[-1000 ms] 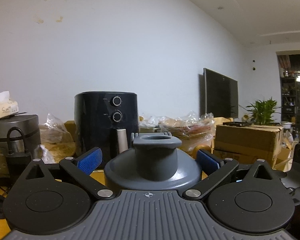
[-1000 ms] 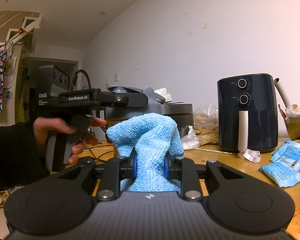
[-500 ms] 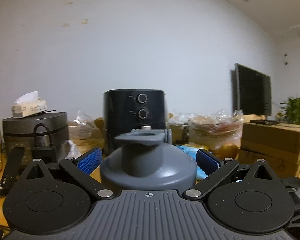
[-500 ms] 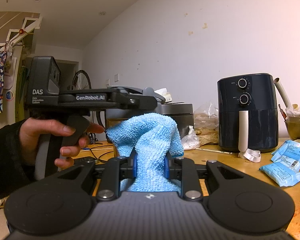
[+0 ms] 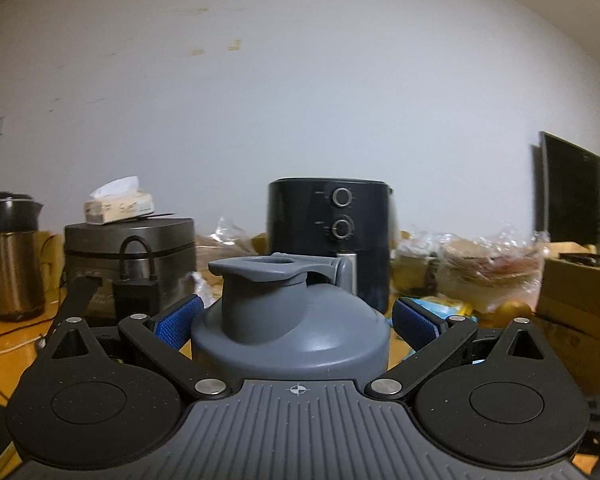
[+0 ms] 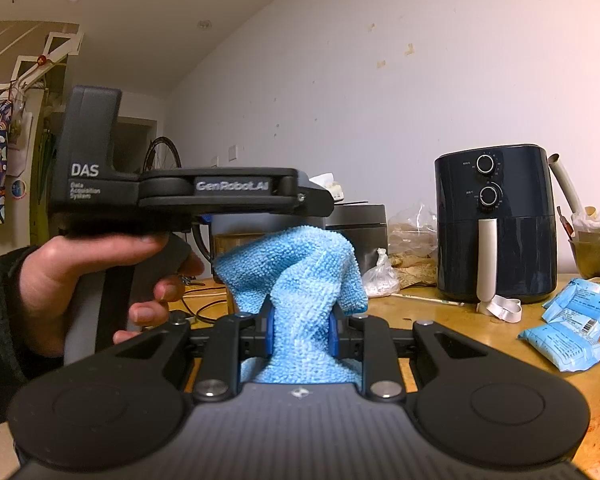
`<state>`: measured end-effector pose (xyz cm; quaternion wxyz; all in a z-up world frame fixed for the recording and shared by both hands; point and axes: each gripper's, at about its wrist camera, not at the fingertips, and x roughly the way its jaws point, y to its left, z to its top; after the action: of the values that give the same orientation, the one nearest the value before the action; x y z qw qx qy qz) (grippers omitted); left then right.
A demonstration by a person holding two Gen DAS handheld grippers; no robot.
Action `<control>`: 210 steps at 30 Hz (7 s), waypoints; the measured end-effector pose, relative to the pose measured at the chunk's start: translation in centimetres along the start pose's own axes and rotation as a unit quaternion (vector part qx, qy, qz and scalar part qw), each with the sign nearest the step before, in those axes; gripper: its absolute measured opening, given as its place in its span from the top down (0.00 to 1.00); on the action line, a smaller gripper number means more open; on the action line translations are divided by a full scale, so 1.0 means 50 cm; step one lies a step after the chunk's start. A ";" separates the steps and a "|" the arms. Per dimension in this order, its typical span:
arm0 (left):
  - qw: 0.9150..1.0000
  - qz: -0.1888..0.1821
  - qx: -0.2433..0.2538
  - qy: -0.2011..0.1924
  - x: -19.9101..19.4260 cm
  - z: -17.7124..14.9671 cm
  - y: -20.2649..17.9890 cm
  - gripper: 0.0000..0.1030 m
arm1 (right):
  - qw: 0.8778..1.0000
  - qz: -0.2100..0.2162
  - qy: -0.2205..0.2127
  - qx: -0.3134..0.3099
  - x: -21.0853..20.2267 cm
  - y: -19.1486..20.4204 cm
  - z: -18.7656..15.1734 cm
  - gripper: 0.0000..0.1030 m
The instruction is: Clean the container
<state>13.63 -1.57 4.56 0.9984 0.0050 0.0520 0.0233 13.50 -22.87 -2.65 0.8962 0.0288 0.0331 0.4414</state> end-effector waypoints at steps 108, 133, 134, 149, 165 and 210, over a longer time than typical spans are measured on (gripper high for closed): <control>0.922 -0.385 0.036 -0.007 0.084 -0.025 0.149 0.08 | 1.000 0.016 0.007 -0.002 -0.004 0.006 -0.003 0.77; 0.922 -0.384 0.037 -0.005 0.086 -0.026 0.149 0.08 | 0.999 0.013 0.026 -0.037 0.027 0.038 0.019 0.77; 0.922 -0.384 0.037 -0.004 0.086 -0.026 0.149 0.08 | 0.999 0.011 0.026 -0.042 0.030 0.041 0.021 0.77; 0.923 -0.383 0.039 0.000 0.085 -0.020 0.150 0.08 | 0.998 0.016 0.047 -0.039 0.051 0.041 0.043 0.77; 0.924 -0.380 0.039 -0.001 0.081 -0.022 0.151 0.08 | 0.996 0.023 0.072 -0.047 0.065 0.045 0.045 0.74; 0.924 -0.379 0.039 -0.002 0.086 -0.022 0.148 0.08 | 0.976 0.023 0.210 -0.056 0.126 0.045 -0.006 0.75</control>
<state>17.46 6.02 3.10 0.9317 0.0240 0.0494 -0.3591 15.55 -16.51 -2.96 0.8592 -0.1143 0.1947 0.4591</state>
